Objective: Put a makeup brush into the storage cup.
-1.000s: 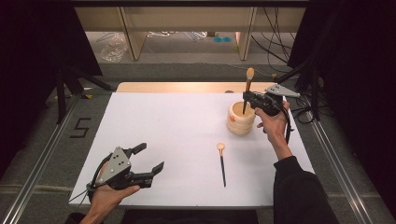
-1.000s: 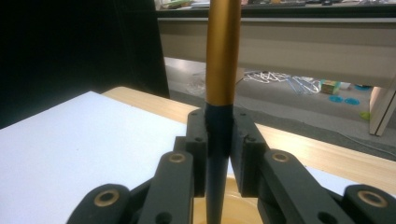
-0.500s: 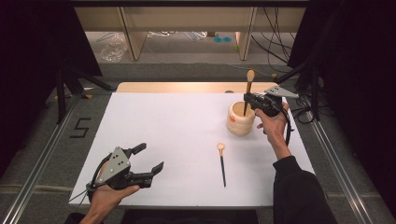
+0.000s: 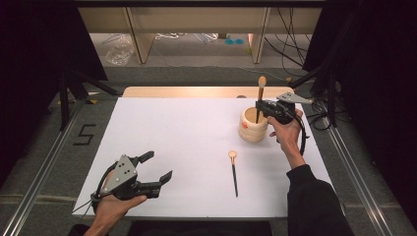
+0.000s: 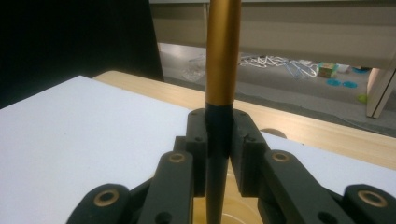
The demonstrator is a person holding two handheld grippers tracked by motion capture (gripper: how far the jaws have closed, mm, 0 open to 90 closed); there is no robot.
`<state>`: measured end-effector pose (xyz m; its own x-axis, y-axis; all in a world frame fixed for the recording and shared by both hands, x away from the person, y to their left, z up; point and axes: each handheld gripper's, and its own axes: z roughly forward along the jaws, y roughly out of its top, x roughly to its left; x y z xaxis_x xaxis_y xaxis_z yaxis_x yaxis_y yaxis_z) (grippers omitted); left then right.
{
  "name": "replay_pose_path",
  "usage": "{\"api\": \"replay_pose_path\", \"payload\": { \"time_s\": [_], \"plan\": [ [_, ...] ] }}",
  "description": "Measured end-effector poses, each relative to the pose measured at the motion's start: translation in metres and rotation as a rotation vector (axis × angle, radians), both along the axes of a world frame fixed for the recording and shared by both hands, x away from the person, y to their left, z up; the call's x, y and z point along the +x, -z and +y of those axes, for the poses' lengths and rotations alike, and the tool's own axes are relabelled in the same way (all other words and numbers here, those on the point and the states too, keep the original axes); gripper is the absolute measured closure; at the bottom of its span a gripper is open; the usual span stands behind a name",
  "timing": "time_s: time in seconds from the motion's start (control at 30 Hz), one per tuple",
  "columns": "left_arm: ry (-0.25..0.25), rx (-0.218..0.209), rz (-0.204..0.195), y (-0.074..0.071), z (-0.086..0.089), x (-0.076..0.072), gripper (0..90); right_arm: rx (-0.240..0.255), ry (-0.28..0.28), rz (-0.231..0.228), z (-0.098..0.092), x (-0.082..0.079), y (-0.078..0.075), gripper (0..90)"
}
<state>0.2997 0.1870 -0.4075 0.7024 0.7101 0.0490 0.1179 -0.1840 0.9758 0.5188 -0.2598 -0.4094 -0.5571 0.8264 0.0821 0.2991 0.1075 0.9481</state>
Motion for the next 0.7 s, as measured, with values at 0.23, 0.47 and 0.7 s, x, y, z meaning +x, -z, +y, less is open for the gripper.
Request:
{"api": "replay_pose_path", "payload": {
  "time_s": [0.23,0.47,0.7],
  "plan": [
    [0.002,0.004,-0.002,0.0000,0.0003,0.0003,17.3,-0.007,-0.001,0.014,0.0003,0.0006,0.0025,79.5],
    [0.007,0.006,0.000,0.0001,0.0003,0.0004,17.2,-0.015,0.001,0.021,0.0007,0.0007,0.0041,79.5],
    [0.004,-0.001,0.005,0.0003,0.0008,0.0003,17.2,-0.021,-0.001,0.033,0.0014,0.0011,0.0053,79.5]
  ]
}}
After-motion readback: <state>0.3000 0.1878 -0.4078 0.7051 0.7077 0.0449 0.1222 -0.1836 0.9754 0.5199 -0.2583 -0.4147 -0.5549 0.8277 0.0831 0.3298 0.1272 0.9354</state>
